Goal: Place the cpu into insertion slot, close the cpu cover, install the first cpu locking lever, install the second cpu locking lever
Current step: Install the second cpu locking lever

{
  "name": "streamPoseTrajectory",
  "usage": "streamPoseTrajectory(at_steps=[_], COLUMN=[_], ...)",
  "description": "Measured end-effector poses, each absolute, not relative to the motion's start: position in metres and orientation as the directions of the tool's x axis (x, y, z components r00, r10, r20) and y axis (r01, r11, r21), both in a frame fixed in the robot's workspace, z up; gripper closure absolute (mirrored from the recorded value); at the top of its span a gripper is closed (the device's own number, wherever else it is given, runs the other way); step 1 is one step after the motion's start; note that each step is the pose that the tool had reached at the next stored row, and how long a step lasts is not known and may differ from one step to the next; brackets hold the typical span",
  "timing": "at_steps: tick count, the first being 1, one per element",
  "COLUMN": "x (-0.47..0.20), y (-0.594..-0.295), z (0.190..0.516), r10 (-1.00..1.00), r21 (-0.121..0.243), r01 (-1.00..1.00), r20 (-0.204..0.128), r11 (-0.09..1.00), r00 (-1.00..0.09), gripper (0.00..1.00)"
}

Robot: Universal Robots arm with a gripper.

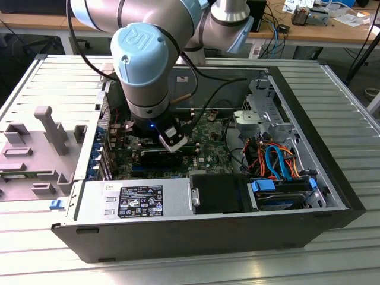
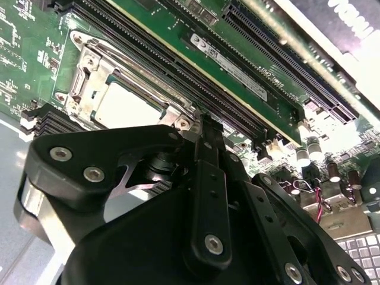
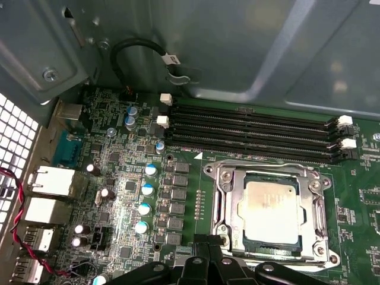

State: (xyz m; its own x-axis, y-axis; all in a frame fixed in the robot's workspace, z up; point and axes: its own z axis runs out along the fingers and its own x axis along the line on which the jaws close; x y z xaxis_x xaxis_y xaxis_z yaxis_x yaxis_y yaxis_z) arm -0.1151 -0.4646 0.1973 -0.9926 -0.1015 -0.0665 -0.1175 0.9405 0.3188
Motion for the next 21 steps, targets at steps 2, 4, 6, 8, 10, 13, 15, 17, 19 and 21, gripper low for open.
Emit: streamPoseTrajectory(at_steps=[2, 4, 6, 8, 10, 13, 15, 17, 19, 21], x=[-0.115, -0.115, -0.115, -0.115, -0.115, -0.114, -0.114, -0.115, -0.114, -0.113], y=[-0.465, -0.465, -0.465, -0.465, -0.466, -0.467, -0.467, -0.467, -0.467, -0.466], z=[0.196, 0.195, 0.194, 0.193, 0.193, 0.193, 0.198, 0.203, 0.207, 0.209], r10=[-0.101, -0.101, -0.101, -0.101, -0.101, -0.101, -0.102, -0.102, -0.102, -0.103], r21=[0.325, 0.330, 0.332, 0.333, 0.333, 0.324, 0.313, 0.311, 0.309, 0.298], r01=[-0.117, -0.116, -0.116, -0.116, -0.116, -0.116, -0.116, -0.116, -0.116, -0.116], r20=[-0.065, -0.064, -0.063, -0.063, -0.063, -0.062, -0.060, -0.060, -0.060, -0.059], r11=[0.938, 0.937, 0.936, 0.936, 0.936, 0.939, 0.943, 0.943, 0.944, 0.947], r00=[-0.993, -0.993, -0.993, -0.993, -0.993, -0.993, -0.993, -0.993, -0.993, -0.993], gripper=[0.89, 0.89, 0.89, 0.89, 0.89, 0.89, 0.89, 0.89, 0.89, 0.89])
